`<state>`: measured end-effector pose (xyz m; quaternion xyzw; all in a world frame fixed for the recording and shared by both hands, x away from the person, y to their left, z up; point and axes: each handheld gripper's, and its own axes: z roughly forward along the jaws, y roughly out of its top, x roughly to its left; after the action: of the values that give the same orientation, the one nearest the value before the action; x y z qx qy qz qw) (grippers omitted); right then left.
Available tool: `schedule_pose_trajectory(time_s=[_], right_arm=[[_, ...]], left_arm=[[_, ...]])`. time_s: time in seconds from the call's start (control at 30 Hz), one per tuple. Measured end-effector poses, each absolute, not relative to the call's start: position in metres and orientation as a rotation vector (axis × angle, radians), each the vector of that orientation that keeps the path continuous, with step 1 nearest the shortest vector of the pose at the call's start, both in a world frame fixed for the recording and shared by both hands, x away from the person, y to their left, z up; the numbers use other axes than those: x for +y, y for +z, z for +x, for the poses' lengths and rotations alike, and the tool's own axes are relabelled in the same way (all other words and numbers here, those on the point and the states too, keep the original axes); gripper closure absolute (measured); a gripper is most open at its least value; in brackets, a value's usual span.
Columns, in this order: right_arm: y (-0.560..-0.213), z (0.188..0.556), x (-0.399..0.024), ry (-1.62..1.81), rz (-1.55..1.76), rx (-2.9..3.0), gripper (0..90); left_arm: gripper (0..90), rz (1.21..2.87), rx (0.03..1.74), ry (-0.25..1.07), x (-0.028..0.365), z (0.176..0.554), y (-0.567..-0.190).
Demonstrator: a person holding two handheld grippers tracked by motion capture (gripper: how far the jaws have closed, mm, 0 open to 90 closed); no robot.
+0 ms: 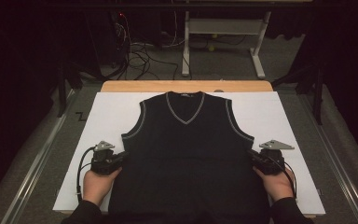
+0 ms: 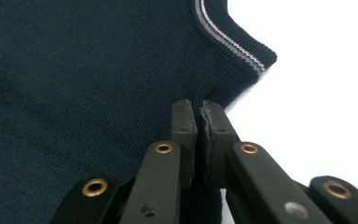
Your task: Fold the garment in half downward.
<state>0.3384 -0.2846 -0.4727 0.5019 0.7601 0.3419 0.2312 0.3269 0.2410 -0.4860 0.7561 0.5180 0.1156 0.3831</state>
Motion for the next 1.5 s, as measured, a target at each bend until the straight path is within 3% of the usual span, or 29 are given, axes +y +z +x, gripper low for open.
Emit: schedule_pose_trajectory(time_s=[0.4,1.5], right_arm=[[-0.463,0.315,-0.295,1.029,1.315,2.044,86.3],[-0.463,0.219,-0.316,1.097,1.224,2.121,86.3]], left_arm=[[80.0,1.885,1.278,0.301,0.257,0.304,-0.474],[79.5,2.028,1.126,0.256,0.261,0.212,-0.469]])
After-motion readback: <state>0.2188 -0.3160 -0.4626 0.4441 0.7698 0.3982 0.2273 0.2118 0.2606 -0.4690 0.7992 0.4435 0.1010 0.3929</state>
